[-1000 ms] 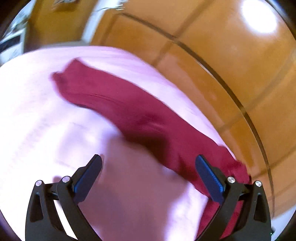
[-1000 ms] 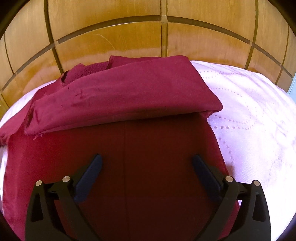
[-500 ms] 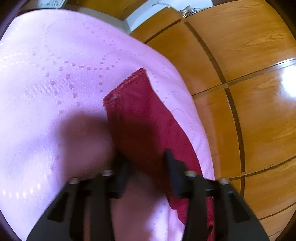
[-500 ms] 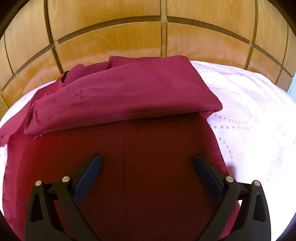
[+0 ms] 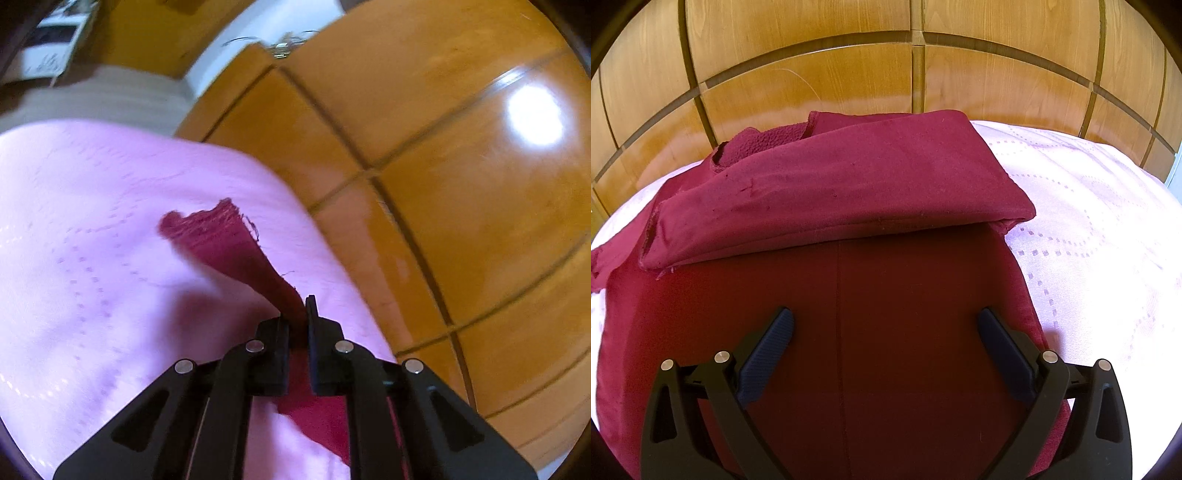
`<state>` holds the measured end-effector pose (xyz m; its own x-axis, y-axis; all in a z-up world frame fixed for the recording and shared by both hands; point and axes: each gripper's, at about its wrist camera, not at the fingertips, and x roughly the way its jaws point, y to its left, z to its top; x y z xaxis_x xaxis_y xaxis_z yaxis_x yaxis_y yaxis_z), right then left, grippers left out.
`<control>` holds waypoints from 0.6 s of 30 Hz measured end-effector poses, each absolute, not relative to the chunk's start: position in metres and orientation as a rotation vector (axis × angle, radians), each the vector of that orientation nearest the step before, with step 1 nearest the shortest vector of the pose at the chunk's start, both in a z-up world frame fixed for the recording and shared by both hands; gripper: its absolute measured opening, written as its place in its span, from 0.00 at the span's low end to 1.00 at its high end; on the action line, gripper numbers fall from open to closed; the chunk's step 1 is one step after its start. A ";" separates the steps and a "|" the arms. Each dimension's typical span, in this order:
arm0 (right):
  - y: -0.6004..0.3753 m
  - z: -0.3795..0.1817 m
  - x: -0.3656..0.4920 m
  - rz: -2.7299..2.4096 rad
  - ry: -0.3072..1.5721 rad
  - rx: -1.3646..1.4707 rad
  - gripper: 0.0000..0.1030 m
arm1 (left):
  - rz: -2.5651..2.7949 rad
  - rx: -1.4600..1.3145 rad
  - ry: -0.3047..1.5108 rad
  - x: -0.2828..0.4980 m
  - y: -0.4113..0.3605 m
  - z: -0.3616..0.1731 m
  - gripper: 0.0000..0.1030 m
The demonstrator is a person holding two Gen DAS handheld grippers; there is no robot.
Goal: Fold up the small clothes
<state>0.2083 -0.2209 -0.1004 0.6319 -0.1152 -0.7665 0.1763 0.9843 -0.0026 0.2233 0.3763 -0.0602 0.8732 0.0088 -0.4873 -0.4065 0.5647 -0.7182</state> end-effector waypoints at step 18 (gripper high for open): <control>-0.223 -0.100 0.208 -0.157 0.862 0.097 0.96 | -0.152 -0.645 0.545 0.238 0.163 0.005 0.06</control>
